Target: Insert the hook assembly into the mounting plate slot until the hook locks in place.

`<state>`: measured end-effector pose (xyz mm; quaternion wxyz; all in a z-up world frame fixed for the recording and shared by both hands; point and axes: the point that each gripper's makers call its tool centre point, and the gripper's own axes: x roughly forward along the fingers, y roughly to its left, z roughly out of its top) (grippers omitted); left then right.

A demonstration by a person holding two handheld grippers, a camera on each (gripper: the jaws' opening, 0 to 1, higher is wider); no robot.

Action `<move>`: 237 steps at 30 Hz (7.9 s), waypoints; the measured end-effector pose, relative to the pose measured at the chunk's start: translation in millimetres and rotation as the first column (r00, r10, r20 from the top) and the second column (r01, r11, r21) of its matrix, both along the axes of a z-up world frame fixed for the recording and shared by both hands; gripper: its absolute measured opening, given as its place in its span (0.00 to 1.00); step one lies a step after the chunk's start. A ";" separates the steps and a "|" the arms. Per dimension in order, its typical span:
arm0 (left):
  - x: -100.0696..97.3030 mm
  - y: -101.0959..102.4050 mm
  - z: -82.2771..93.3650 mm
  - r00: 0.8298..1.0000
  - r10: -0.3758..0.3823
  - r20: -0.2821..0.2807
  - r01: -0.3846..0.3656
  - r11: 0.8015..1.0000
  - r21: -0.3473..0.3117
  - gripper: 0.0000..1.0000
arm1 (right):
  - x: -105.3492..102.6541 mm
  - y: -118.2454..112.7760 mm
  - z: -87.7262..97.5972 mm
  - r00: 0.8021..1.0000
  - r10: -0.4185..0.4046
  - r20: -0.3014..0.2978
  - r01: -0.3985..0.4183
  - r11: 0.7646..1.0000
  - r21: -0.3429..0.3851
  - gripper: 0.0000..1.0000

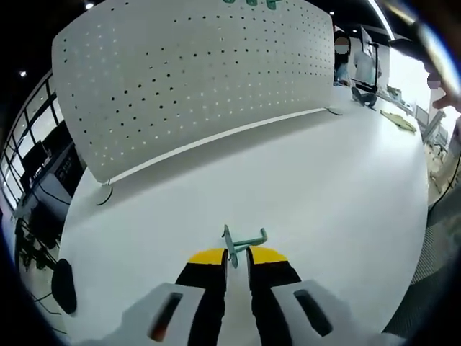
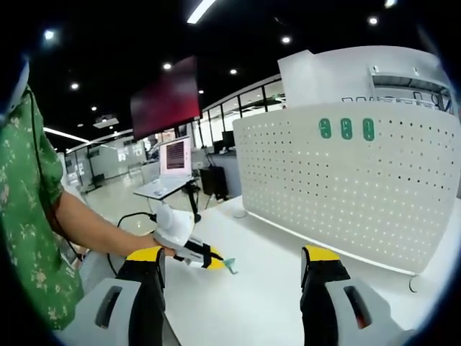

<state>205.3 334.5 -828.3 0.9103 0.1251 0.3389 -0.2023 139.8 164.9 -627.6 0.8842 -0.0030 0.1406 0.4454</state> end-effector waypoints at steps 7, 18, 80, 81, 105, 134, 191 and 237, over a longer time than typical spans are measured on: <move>-0.6 -0.3 -2.2 1.000 -0.008 -0.006 0.008 1.000 0.017 0.10 | 0.7 0.5 -0.5 1.000 0.002 -0.001 -0.002 1.000 -0.002 0.79; -0.6 5.6 -2.8 1.000 -0.001 -0.007 0.001 0.999 0.043 0.03 | -0.9 2.5 -0.5 1.000 0.010 -0.002 -0.010 1.000 -0.004 0.78; -0.3 -28.0 172.6 0.964 0.036 0.264 0.067 0.926 -0.370 0.02 | 0.6 7.1 18.4 0.999 0.015 0.043 -0.015 1.000 -0.008 0.77; -0.8 -27.4 177.8 0.961 0.041 0.272 0.068 0.923 -0.379 0.02 | 0.9 7.9 19.7 0.999 0.017 0.044 -0.017 1.000 -0.008 0.77; -34.5 -35.9 256.9 0.950 0.067 0.306 0.171 0.707 -0.687 0.02 | -0.7 22.4 57.4 0.993 0.055 0.101 -0.060 0.997 0.042 0.73; -53.8 -51.5 288.3 0.912 0.047 0.408 0.281 0.652 -0.704 0.01 | -11.4 42.9 92.7 0.992 0.122 0.034 -0.127 0.949 0.288 0.51; -70.3 -81.8 333.8 0.592 0.011 0.806 0.339 0.904 -0.261 0.02 | 5.2 60.2 123.4 0.962 0.125 -0.242 0.067 0.753 0.655 0.09; -66.2 -97.7 320.8 0.613 -0.095 0.785 0.382 0.905 -0.188 0.03 | 15.7 58.3 113.9 0.955 0.101 -0.280 0.112 0.748 0.654 0.01</move>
